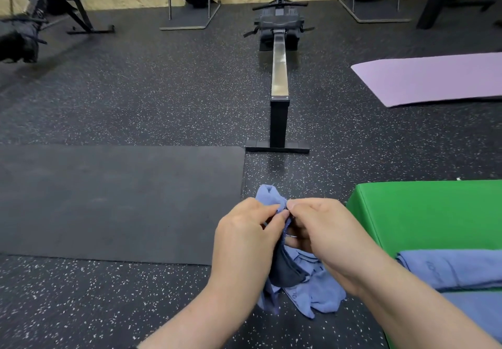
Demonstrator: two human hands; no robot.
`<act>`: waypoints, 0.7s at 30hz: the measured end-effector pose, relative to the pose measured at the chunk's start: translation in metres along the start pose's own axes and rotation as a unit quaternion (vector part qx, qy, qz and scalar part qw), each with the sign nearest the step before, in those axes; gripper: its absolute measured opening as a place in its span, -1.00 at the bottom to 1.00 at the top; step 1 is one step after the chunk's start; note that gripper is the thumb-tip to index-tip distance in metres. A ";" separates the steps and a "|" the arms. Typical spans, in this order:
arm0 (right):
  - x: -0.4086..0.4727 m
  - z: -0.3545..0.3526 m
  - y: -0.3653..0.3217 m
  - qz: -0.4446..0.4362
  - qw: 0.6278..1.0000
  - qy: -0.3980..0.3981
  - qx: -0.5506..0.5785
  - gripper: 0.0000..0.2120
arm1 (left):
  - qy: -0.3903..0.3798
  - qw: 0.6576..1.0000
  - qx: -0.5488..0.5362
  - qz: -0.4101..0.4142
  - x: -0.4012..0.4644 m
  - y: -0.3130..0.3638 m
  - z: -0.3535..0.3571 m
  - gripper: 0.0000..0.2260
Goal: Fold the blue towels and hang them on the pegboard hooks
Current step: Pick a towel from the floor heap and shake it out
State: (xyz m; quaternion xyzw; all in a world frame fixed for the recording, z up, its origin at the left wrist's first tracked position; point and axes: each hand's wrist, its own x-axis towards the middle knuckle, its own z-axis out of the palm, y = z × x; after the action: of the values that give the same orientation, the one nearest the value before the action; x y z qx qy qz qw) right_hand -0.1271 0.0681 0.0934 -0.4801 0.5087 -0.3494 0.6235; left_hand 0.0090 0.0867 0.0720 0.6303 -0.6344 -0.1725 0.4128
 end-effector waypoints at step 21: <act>-0.010 -0.023 -0.029 -0.126 0.934 0.021 -0.335 -0.75 | -0.263 0.947 0.167 0.075 0.025 -0.021 -0.061 -0.76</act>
State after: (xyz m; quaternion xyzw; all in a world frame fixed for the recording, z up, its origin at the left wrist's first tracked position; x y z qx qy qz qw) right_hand -0.1507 0.0631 0.1237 -0.7139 0.5440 -0.2446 0.3669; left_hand 0.0717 0.0784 0.1010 0.5735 -0.7854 -0.1921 0.1317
